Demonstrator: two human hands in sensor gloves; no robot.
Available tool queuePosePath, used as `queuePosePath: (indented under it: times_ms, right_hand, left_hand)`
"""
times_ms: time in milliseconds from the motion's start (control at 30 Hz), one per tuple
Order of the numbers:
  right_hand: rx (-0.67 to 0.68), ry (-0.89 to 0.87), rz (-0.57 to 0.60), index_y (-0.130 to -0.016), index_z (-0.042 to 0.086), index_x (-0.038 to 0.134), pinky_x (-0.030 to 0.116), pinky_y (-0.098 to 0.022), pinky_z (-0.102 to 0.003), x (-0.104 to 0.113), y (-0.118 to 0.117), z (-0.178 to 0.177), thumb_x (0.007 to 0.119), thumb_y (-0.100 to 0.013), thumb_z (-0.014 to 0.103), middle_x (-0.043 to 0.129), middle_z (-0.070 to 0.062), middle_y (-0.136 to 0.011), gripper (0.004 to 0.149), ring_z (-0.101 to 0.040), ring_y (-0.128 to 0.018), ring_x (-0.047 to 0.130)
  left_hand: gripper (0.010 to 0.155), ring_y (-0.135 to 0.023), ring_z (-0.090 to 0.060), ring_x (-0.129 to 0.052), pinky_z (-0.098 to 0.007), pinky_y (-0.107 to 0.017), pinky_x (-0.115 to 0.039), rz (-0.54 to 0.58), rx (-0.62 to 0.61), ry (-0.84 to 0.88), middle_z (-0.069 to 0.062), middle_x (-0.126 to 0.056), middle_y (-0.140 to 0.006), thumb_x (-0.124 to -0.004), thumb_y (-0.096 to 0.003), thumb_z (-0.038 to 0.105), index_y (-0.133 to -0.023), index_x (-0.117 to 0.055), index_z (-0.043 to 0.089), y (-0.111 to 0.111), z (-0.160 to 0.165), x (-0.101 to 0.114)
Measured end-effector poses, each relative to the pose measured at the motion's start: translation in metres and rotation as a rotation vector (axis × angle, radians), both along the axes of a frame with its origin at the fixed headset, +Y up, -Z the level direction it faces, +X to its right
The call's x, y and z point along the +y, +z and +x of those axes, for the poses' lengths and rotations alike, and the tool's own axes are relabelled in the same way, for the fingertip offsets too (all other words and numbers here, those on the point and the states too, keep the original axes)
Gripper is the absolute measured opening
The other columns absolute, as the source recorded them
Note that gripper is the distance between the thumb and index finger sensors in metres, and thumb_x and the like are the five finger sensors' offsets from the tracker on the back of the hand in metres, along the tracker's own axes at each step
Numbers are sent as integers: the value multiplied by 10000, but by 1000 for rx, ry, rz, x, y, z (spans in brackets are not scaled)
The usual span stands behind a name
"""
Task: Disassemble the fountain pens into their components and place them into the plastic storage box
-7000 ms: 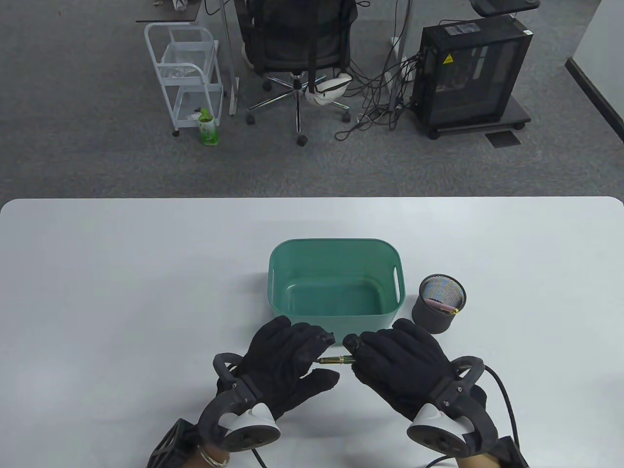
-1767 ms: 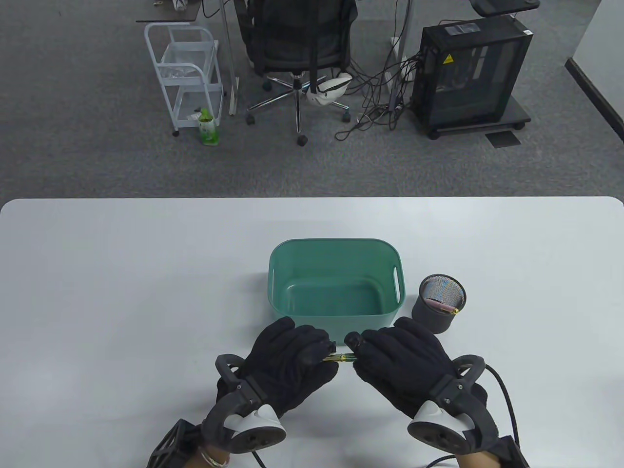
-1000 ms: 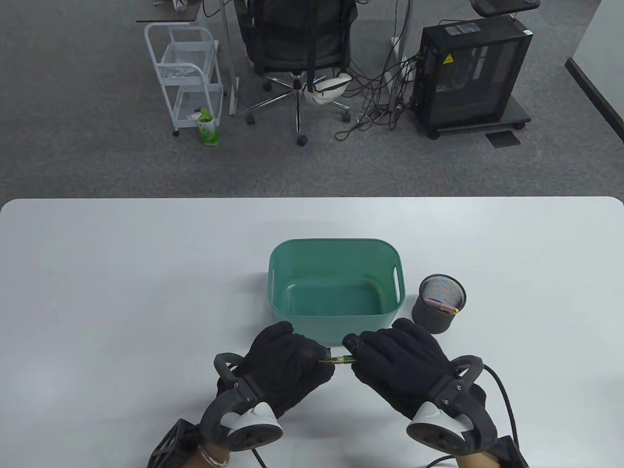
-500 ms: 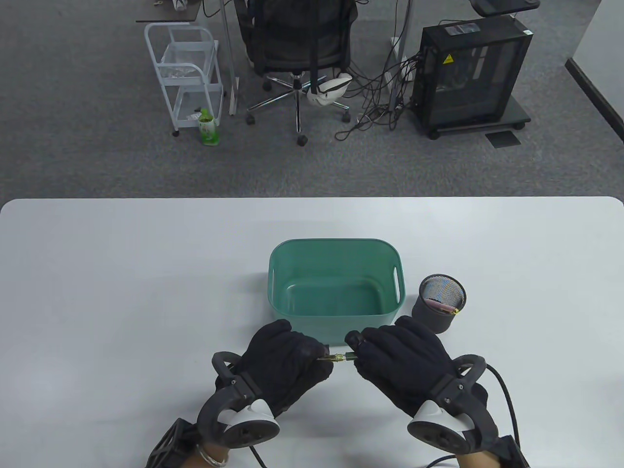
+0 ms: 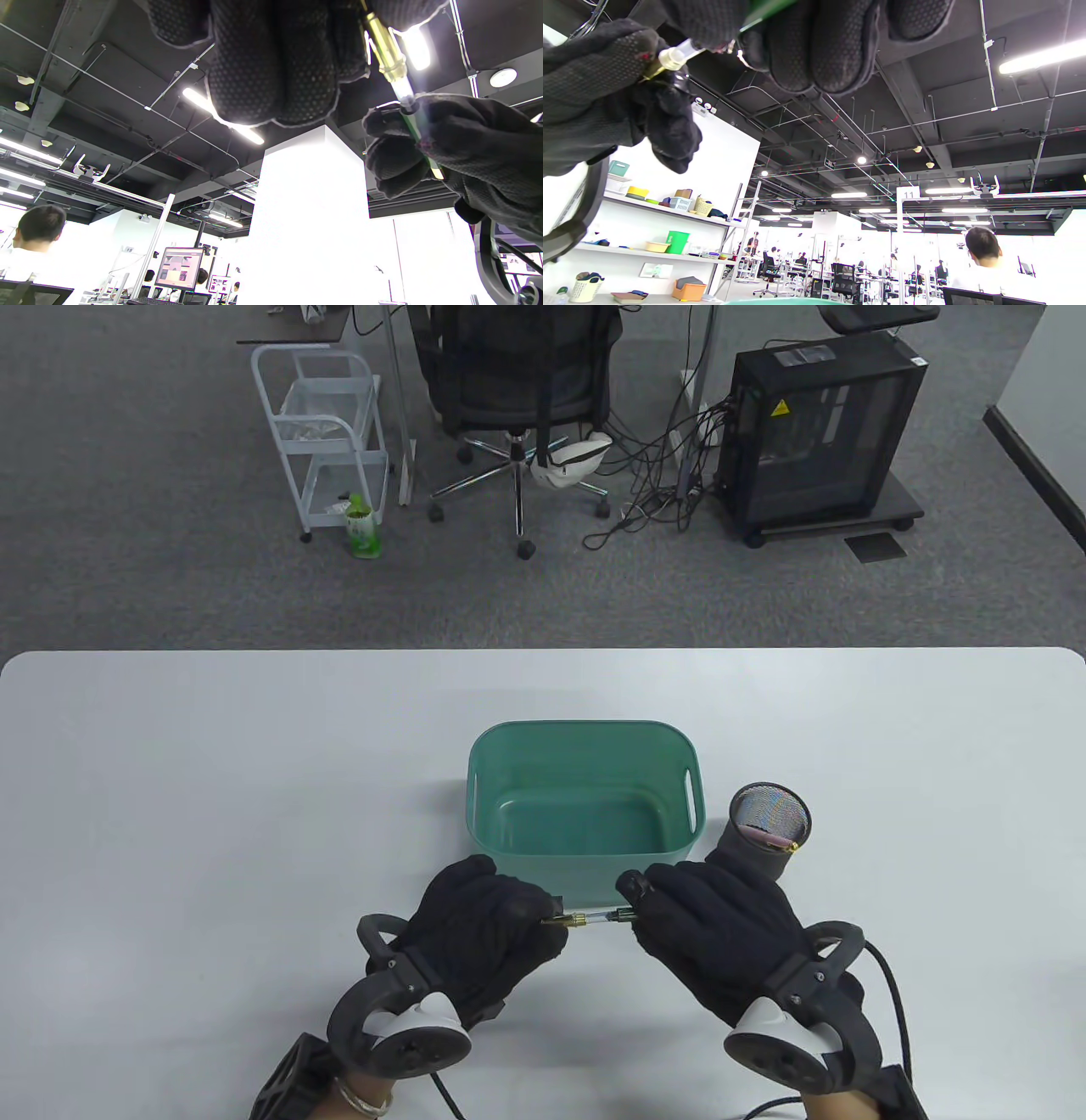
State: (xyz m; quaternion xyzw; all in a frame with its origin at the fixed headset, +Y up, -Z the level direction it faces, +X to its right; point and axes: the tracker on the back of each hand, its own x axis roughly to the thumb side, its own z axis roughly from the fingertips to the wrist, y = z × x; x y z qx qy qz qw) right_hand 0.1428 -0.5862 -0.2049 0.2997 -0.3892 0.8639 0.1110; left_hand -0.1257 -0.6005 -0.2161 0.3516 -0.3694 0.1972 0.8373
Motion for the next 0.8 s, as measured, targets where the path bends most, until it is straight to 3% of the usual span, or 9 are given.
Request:
queuePosePath:
  times_ms: [800]
  right_hand:
    - [-68, -58, 18, -951, 343, 828, 668, -724, -455, 8, -2, 21, 726, -539, 487, 887, 84, -895, 448, -126, -777, 907]
  left_hand:
    - [486, -607, -217, -1020, -494, -721, -685, -19, 17, 83, -28, -1039, -700, -585, -661, 511, -812, -872, 149, -3, -18, 10]
